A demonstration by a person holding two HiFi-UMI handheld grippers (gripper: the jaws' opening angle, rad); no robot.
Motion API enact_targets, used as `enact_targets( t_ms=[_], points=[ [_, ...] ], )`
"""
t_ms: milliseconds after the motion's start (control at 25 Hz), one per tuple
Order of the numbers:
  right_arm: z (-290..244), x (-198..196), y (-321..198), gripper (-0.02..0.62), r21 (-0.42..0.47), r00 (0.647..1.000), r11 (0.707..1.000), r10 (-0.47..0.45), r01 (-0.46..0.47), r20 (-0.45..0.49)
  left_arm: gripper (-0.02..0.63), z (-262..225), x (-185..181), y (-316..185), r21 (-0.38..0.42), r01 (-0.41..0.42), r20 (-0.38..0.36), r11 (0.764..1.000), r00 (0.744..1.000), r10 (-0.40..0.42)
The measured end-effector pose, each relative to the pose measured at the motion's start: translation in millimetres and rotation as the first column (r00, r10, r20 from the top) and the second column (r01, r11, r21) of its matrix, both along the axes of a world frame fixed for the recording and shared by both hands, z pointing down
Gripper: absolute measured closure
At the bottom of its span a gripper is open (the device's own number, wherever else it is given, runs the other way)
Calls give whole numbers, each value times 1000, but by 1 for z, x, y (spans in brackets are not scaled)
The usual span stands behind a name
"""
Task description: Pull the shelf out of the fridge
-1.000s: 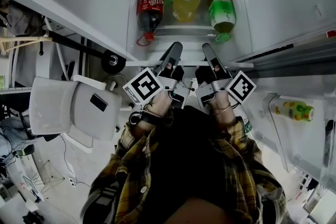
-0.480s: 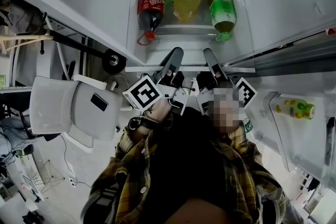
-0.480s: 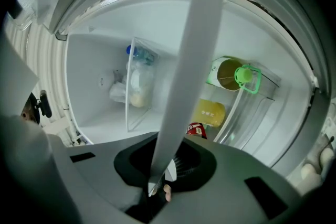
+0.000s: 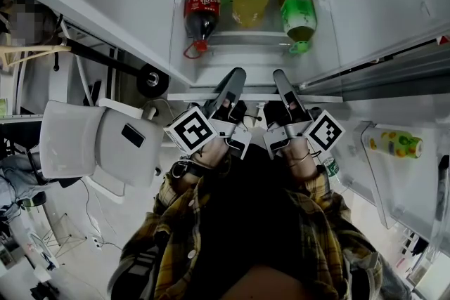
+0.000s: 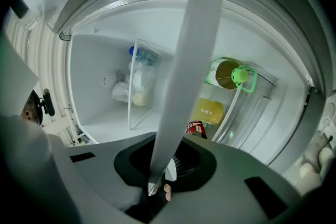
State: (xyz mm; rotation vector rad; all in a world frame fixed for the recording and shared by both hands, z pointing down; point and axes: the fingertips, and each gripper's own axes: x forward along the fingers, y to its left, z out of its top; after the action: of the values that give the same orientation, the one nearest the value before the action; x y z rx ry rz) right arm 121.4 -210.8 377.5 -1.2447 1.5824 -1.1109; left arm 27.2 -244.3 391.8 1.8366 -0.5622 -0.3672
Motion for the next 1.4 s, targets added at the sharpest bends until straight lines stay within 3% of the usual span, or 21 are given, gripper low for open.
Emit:
enact_targets(
  t_ms=[1400],
  points=[
    [-1,-1,9,548,7,1000,1000,-18,18,11,555,-2,0,10,-7,4,-38,1000,999,-4]
  ],
)
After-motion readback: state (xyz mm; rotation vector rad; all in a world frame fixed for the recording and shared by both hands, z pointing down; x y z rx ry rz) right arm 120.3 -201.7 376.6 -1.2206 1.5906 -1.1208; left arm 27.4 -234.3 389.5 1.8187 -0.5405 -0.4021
